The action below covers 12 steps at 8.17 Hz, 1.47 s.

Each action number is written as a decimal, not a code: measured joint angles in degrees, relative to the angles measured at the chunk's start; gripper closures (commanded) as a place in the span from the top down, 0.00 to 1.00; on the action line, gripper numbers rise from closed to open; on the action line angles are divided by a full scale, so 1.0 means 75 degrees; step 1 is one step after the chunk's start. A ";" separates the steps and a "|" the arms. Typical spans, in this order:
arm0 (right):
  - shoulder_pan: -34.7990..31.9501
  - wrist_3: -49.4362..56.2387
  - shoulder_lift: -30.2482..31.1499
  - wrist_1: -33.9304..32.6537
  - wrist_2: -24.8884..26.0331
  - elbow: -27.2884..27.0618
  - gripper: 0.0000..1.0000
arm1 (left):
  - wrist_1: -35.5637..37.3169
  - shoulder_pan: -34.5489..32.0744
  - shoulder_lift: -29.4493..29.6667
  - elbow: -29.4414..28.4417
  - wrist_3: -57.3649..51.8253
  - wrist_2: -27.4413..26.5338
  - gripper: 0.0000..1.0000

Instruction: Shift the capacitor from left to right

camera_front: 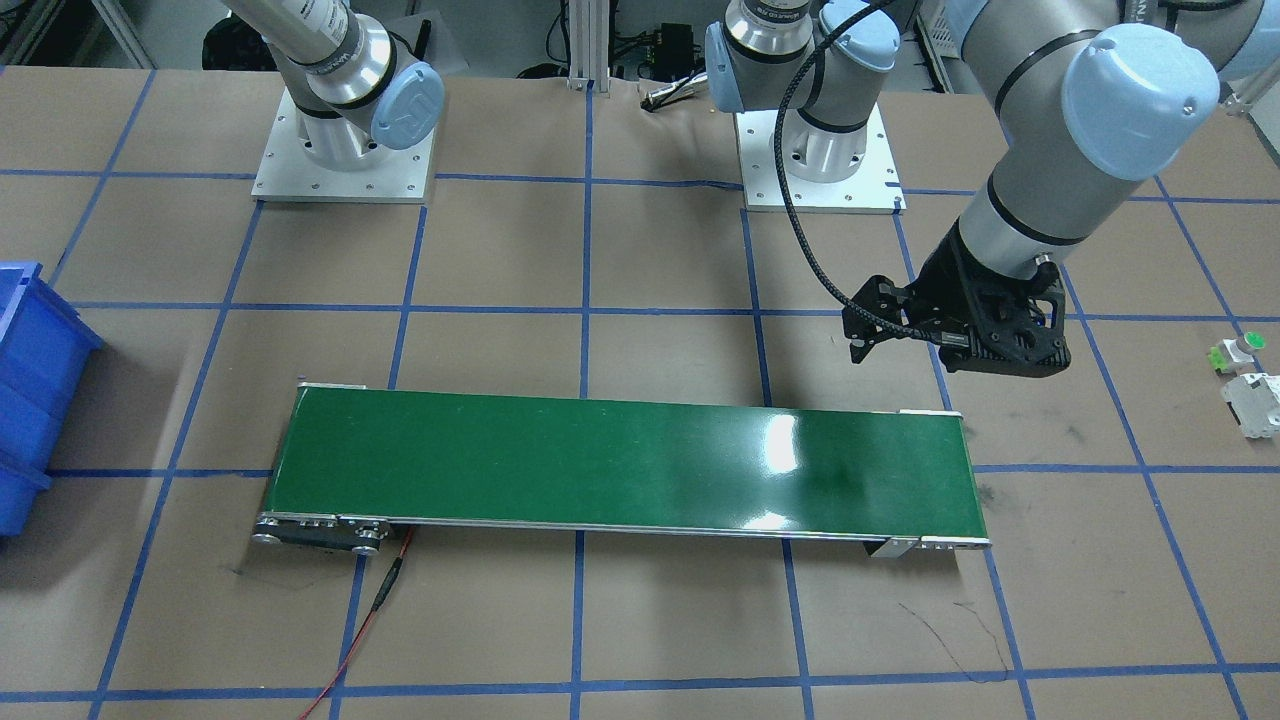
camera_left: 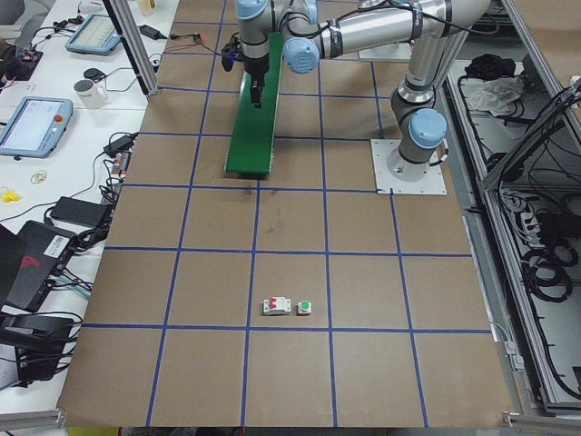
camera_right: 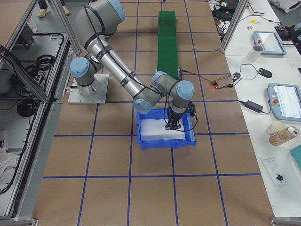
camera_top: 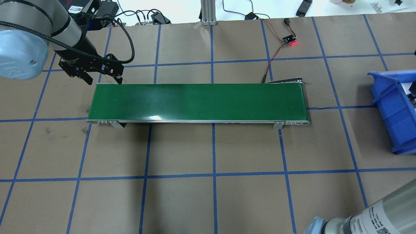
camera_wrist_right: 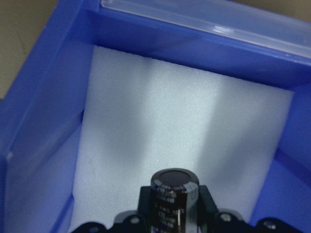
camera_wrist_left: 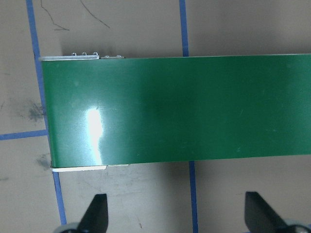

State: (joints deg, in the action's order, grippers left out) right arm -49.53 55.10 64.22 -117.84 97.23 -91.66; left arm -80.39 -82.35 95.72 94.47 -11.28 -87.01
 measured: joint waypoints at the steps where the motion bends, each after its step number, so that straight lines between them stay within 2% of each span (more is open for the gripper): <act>1: 0.0005 0.0003 0.0216 -0.0010 -0.0108 -0.0007 1.00 | -0.0002 0.0003 0.0000 0.0000 -0.0002 0.0000 1.00; 3: -0.0160 -0.0069 0.1086 0.0254 -0.0544 -0.0010 1.00 | 0.0004 0.0003 0.0000 -0.0002 0.0007 0.0000 1.00; 5: -0.0826 -0.0679 0.2155 0.1296 -0.1195 0.0031 1.00 | 0.0002 0.0003 -0.0001 -0.0001 0.0000 0.0000 1.00; 6: -0.1381 -0.1279 0.2585 0.1845 -0.1297 0.0079 1.00 | -0.0001 0.0002 -0.0001 0.0001 -0.0016 0.0000 1.00; 9: -0.3360 -0.4048 0.3329 0.2884 -0.1292 0.0199 1.00 | 0.0004 0.0006 -0.0001 0.0001 -0.0028 -0.0002 1.00; 12: -0.5321 -0.7251 0.3461 0.3126 -0.1332 0.0219 1.00 | 0.0006 0.0001 -0.0007 -0.0020 -0.0008 -0.0005 1.00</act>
State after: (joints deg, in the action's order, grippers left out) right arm -89.44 0.72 90.17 -94.39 87.24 -90.02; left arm -80.35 -82.34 95.67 94.32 -11.34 -87.05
